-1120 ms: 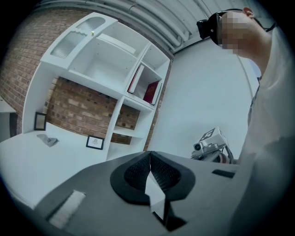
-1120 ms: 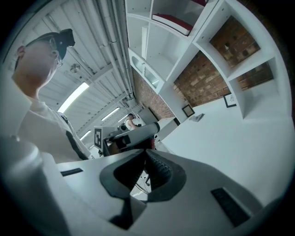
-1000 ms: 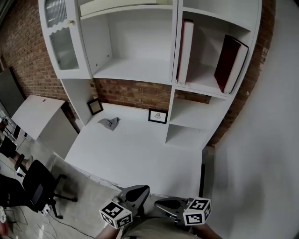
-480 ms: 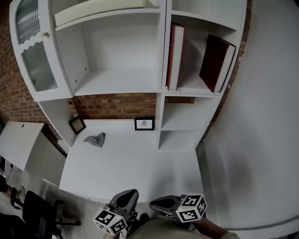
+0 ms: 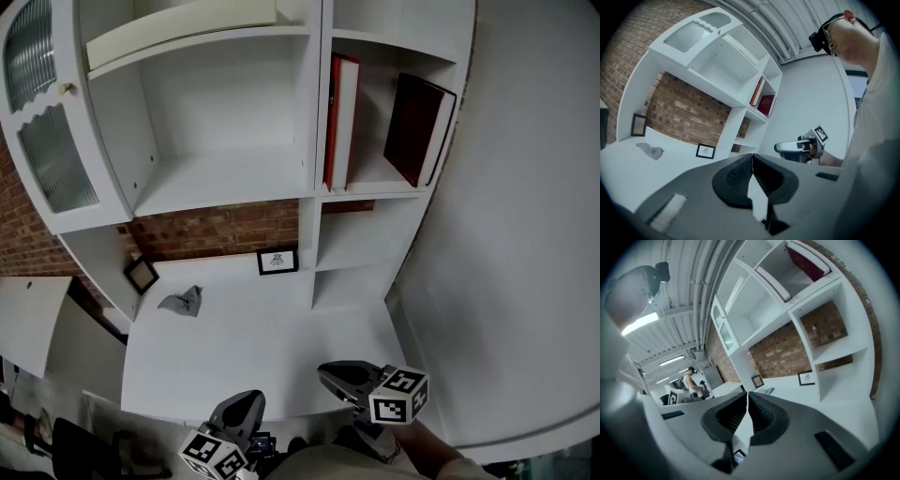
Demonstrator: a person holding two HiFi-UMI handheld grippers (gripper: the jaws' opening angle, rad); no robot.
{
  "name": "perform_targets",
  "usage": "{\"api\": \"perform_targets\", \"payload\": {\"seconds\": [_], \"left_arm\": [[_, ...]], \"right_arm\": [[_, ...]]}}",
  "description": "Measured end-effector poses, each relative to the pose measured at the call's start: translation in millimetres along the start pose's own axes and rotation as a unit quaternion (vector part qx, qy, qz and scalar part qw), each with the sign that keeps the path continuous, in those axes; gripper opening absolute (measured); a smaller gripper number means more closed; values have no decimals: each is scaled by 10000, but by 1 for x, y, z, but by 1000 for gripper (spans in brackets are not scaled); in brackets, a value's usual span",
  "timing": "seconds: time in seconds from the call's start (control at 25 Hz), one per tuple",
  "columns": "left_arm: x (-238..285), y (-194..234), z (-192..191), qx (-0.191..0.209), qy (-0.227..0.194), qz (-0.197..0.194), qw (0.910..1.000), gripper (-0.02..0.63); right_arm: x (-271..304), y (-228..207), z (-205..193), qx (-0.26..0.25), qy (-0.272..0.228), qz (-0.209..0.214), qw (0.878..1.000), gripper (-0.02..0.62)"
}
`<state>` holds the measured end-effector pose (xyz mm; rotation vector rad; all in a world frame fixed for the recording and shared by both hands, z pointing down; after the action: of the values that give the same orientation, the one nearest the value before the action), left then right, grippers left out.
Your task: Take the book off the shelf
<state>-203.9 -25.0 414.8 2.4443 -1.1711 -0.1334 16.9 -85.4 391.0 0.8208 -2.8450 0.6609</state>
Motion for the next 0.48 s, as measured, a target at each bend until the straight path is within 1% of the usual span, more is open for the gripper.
{"api": "perform_targets", "payload": {"seconds": [0.08, 0.2, 0.36, 0.48], "left_arm": [[3, 0, 1, -5, 14, 28, 10000, 5], [5, 2, 1, -14, 33, 99, 9999, 5], [15, 1, 2, -21, 72, 188, 9998, 5], [26, -4, 6, 32, 68, 256, 9996, 5]], "right_arm": [[-5, -18, 28, -183, -330, -308, 9988, 8], [-10, -39, 71, -594, -761, -684, 9930, 8], [-14, -58, 131, -1217, -1298, -938, 9796, 8], [-18, -71, 175, -1446, -1745, -1117, 9676, 8]]}}
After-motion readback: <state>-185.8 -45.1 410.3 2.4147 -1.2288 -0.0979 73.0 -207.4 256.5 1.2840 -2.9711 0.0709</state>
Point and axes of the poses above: the fingertips, and each gripper's own axes: x forward along the fingers, y to its left, z out of its top, the point moved 7 cm from there along -x, backward along the fingers, and after that the axes turned 3 degrees about -x, right-handed, at the moved point
